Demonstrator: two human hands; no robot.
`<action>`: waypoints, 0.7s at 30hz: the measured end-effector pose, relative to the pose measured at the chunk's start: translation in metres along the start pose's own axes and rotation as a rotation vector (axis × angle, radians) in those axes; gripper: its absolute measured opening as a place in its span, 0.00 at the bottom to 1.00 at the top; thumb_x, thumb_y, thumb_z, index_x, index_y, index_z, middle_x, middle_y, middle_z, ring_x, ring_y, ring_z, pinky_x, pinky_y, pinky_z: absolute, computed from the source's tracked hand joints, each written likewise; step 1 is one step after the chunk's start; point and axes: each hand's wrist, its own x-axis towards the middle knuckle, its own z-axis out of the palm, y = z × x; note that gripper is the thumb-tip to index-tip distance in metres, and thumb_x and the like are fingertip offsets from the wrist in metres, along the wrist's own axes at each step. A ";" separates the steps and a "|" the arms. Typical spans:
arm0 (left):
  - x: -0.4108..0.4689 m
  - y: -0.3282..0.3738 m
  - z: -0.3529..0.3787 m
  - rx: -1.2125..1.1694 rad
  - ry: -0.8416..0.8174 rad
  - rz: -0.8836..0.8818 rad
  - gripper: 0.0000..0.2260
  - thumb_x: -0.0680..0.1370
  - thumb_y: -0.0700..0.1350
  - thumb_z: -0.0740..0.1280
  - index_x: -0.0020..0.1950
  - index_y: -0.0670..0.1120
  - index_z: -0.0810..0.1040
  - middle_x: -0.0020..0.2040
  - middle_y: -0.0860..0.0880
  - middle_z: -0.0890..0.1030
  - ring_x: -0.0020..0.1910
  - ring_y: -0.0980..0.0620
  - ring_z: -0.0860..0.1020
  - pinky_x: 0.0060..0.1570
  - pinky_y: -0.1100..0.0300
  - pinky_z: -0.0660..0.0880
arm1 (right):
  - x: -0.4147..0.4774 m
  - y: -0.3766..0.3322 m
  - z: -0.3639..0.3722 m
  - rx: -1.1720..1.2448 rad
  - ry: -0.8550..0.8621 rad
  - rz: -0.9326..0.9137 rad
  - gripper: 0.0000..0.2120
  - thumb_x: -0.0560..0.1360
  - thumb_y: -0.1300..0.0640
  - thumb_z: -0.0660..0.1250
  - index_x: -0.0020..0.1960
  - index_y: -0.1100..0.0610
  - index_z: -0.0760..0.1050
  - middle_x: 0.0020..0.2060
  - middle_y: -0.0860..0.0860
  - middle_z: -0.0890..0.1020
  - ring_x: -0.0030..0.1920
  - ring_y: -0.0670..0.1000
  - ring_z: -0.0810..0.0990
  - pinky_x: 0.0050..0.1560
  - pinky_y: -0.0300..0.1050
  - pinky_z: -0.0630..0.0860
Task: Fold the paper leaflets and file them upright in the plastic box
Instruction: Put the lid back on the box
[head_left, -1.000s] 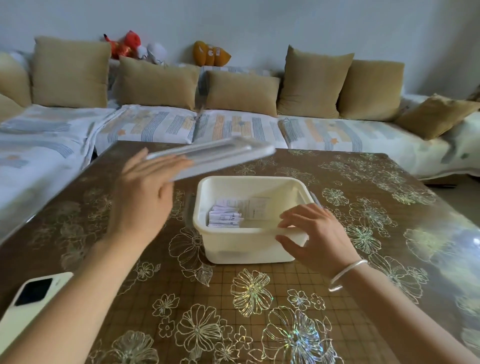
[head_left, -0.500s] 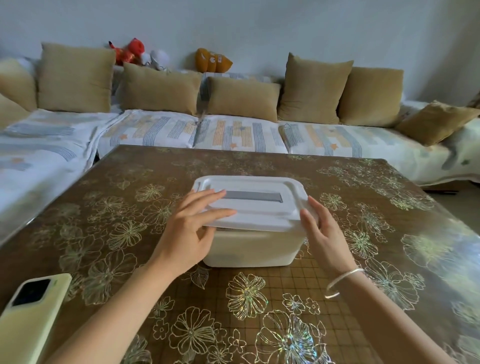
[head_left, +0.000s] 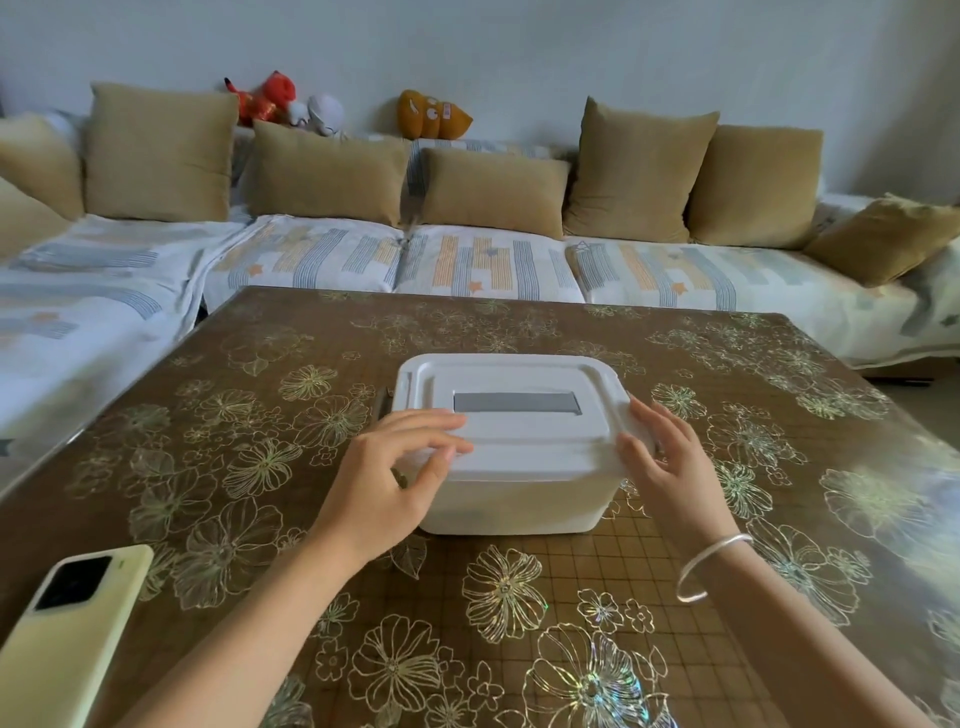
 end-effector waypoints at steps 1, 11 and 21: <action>0.000 0.000 0.000 -0.033 0.039 -0.022 0.12 0.78 0.53 0.63 0.50 0.51 0.85 0.56 0.58 0.82 0.62 0.61 0.75 0.66 0.57 0.69 | 0.000 0.001 0.001 -0.003 -0.005 0.001 0.24 0.77 0.50 0.63 0.72 0.52 0.67 0.72 0.52 0.65 0.70 0.51 0.66 0.68 0.50 0.67; 0.004 0.003 0.005 -0.608 0.179 -1.029 0.16 0.72 0.55 0.73 0.57 0.53 0.77 0.57 0.52 0.80 0.58 0.52 0.75 0.60 0.54 0.70 | 0.015 -0.009 0.007 0.715 -0.145 0.655 0.20 0.72 0.48 0.71 0.61 0.55 0.74 0.51 0.52 0.82 0.48 0.50 0.81 0.50 0.48 0.79; 0.014 0.008 -0.002 -0.140 0.165 -0.694 0.07 0.78 0.45 0.67 0.45 0.59 0.78 0.47 0.49 0.83 0.49 0.50 0.80 0.52 0.49 0.77 | 0.017 -0.025 0.003 -0.202 -0.019 0.175 0.18 0.78 0.49 0.60 0.67 0.54 0.70 0.54 0.54 0.80 0.48 0.56 0.78 0.52 0.53 0.76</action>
